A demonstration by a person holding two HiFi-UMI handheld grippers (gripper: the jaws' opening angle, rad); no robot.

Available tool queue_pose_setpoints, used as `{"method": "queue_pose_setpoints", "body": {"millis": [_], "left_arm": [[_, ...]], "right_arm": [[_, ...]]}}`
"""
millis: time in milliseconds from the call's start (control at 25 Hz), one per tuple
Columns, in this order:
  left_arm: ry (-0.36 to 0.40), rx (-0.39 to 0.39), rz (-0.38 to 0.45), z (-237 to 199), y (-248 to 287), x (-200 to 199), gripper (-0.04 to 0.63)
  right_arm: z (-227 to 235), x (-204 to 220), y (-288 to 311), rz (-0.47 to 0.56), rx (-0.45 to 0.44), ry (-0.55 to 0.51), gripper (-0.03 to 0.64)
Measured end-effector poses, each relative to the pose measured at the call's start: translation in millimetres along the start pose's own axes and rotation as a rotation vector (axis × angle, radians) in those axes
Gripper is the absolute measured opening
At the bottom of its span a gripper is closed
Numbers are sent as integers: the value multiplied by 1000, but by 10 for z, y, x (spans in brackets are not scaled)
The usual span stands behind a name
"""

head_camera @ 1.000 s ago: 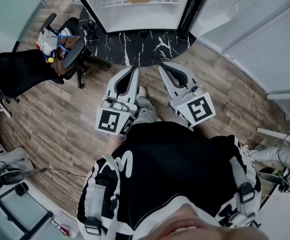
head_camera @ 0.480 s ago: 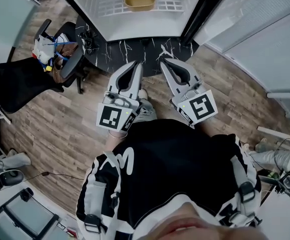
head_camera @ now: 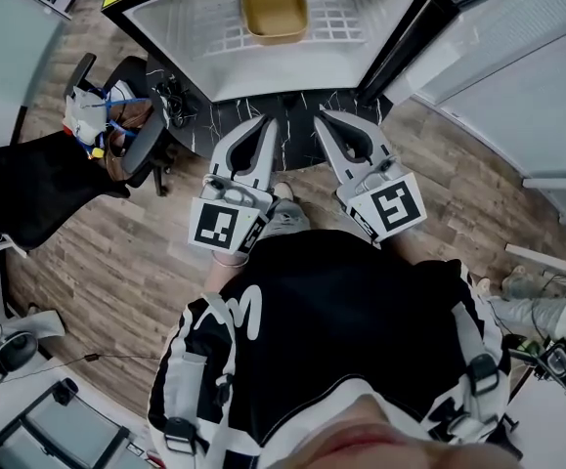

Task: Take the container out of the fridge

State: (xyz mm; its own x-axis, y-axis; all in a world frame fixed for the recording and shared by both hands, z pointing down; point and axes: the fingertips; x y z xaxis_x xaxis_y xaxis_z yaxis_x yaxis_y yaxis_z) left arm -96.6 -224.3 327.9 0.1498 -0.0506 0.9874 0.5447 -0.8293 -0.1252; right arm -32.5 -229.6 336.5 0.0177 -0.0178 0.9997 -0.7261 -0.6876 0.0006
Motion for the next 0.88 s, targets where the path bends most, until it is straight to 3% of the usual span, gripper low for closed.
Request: {"method": "queue_pose_setpoints", "body": {"millis": [560,880], "left_arm": [[6,74,-5,-556,453,-87,9],[-7,109,-52,-828,696,0,9]], "right_arm": [[302,-121,630,28,58,-8,11],[497,-39,920,13,103,11,11]]}}
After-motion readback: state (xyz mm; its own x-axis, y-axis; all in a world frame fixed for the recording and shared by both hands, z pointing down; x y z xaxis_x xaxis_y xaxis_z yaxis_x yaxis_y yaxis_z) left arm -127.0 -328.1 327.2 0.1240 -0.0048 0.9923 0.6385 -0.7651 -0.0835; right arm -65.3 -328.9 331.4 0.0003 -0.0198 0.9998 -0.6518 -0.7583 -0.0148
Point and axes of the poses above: the fingertips, and each gripper's own axes: y forward along the fingers, z to its right, x out of its underside
